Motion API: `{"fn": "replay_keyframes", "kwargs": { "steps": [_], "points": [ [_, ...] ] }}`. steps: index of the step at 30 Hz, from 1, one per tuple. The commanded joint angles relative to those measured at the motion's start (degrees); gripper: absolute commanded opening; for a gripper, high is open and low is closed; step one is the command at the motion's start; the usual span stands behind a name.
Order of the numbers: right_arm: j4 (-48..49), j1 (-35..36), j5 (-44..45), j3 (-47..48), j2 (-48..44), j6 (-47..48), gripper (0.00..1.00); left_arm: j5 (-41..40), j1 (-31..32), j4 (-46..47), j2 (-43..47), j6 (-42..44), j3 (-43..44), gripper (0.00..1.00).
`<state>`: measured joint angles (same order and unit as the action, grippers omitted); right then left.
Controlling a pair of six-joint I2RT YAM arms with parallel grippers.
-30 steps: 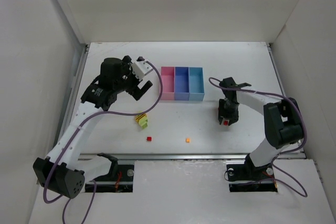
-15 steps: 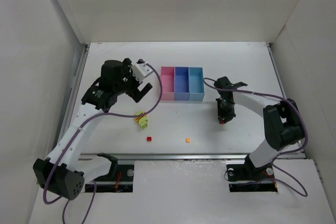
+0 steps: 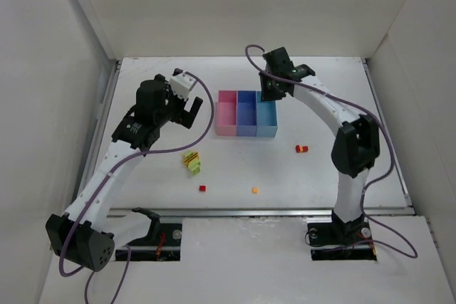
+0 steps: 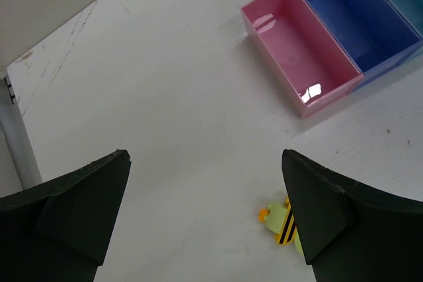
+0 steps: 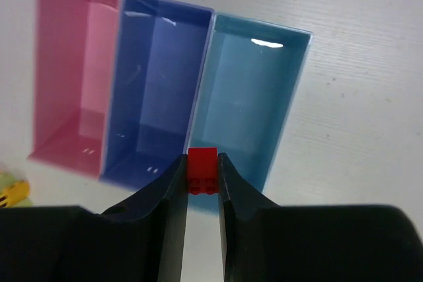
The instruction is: Sort the legos into containers by color
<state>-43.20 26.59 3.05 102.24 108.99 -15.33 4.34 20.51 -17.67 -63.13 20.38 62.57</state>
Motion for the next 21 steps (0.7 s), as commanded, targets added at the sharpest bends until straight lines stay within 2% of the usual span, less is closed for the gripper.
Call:
{"fn": "replay_keyframes", "kwargs": {
  "steps": [1,4,8,12,13,15,18,19,21],
  "points": [
    [-3.91,-0.74,0.38,3.14,7.63,1.53,0.0,-1.8,-0.03,2.2,1.0,-2.1,0.28,1.0],
    [-3.04,-0.75,0.38,3.15,8.34,0.92,0.06,-1.79,-0.03,1.41,1.0,-2.1,0.28,1.0],
    [-0.48,-0.75,0.12,1.65,6.85,0.92,0.07,-0.3,-0.03,1.41,0.47,-1.58,0.28,1.0],
    [-0.48,-0.75,-0.41,1.12,6.85,0.92,0.44,2.6,-0.03,1.41,-0.06,-0.44,0.28,1.0],
    [-0.48,-0.75,-0.41,0.34,6.85,0.92,0.64,3.74,-0.03,1.41,-0.58,-0.43,0.28,1.0],
    [-0.48,-0.75,-0.41,-0.37,6.33,0.92,0.71,6.37,-0.03,-0.34,-0.59,3.84,0.89,1.0],
    [-0.48,-0.75,0.11,-0.9,4.75,0.92,0.78,15.77,-0.03,-7.45,-1.11,11.5,2.38,1.0],
    [-1.09,-0.75,0.81,-0.9,4.04,1.53,0.78,19.01,-0.03,-10.42,-1.64,15.26,2.39,1.0],
    [-1.1,-0.75,0.82,-0.9,3.25,2.15,0.78,19.74,-0.03,-11.33,-1.64,16.27,2.39,1.0]
  ]
}}
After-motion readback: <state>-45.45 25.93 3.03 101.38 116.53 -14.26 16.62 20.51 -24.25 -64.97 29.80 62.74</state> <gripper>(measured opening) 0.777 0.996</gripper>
